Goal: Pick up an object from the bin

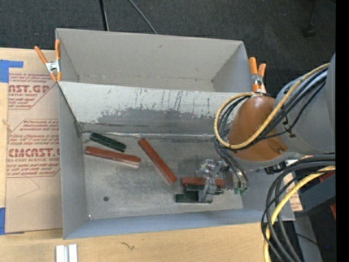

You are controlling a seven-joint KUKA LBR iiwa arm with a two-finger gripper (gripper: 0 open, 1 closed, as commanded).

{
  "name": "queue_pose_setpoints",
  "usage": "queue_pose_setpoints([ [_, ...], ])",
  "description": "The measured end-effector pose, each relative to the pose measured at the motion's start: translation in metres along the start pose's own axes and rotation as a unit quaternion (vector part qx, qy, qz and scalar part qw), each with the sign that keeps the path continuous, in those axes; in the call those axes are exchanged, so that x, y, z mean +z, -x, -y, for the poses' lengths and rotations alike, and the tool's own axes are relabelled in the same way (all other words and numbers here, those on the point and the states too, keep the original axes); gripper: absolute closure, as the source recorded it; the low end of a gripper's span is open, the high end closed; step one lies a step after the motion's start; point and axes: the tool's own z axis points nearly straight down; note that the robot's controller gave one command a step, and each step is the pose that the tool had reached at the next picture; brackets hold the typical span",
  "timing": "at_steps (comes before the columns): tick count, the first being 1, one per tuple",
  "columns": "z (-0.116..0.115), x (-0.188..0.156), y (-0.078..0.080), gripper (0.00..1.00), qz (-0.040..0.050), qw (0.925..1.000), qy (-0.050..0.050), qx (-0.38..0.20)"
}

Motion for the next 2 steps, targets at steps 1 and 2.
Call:
queue_pose_setpoints([
  [1,-0.001,-0.031,0.001,1.0,0.0006,1.0,0.0,0.0],
  [2,-0.002,-0.093,0.002,1.0,0.0023,1.0,0.0,0.0],
])
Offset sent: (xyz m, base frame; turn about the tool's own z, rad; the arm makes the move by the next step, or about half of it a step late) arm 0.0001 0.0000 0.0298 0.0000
